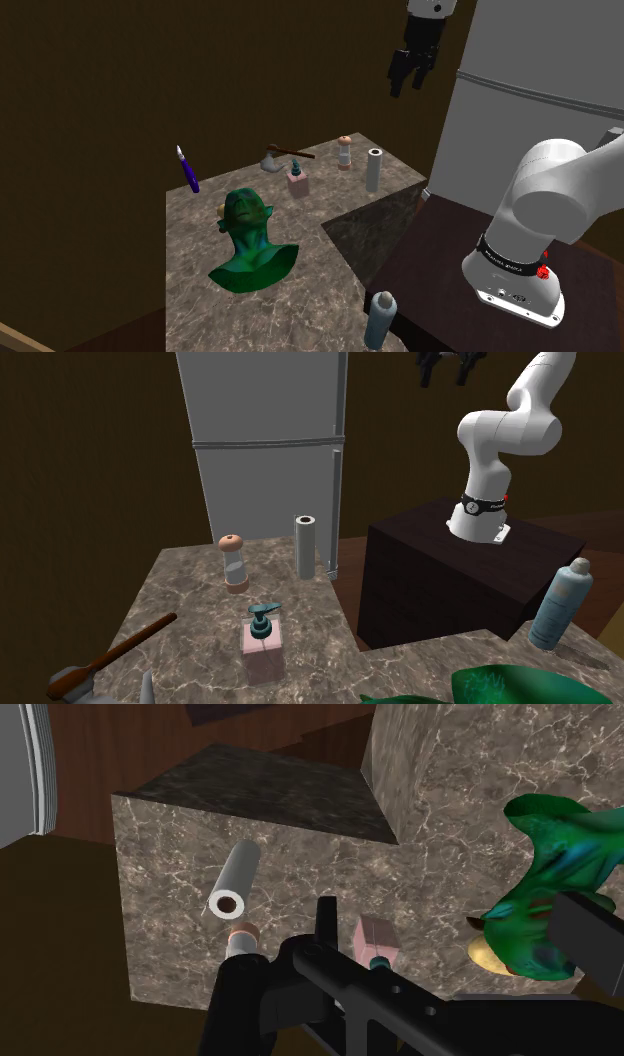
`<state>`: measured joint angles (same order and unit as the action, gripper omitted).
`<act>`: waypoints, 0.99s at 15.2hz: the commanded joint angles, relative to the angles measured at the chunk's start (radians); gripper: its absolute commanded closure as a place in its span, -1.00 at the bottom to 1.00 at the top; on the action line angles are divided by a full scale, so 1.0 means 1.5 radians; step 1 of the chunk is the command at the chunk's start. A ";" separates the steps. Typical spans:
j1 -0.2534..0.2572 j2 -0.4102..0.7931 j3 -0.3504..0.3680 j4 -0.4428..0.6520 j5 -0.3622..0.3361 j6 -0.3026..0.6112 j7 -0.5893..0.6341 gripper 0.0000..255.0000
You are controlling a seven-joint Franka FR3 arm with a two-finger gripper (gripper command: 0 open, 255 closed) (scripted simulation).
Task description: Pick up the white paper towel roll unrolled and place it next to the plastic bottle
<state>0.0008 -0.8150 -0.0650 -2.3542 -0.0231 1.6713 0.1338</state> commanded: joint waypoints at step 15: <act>-0.047 0.166 -0.100 -0.140 -0.058 0.328 -0.061 -1.00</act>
<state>-0.0632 -0.5920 -0.2005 -2.5565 -0.1037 2.1252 0.0529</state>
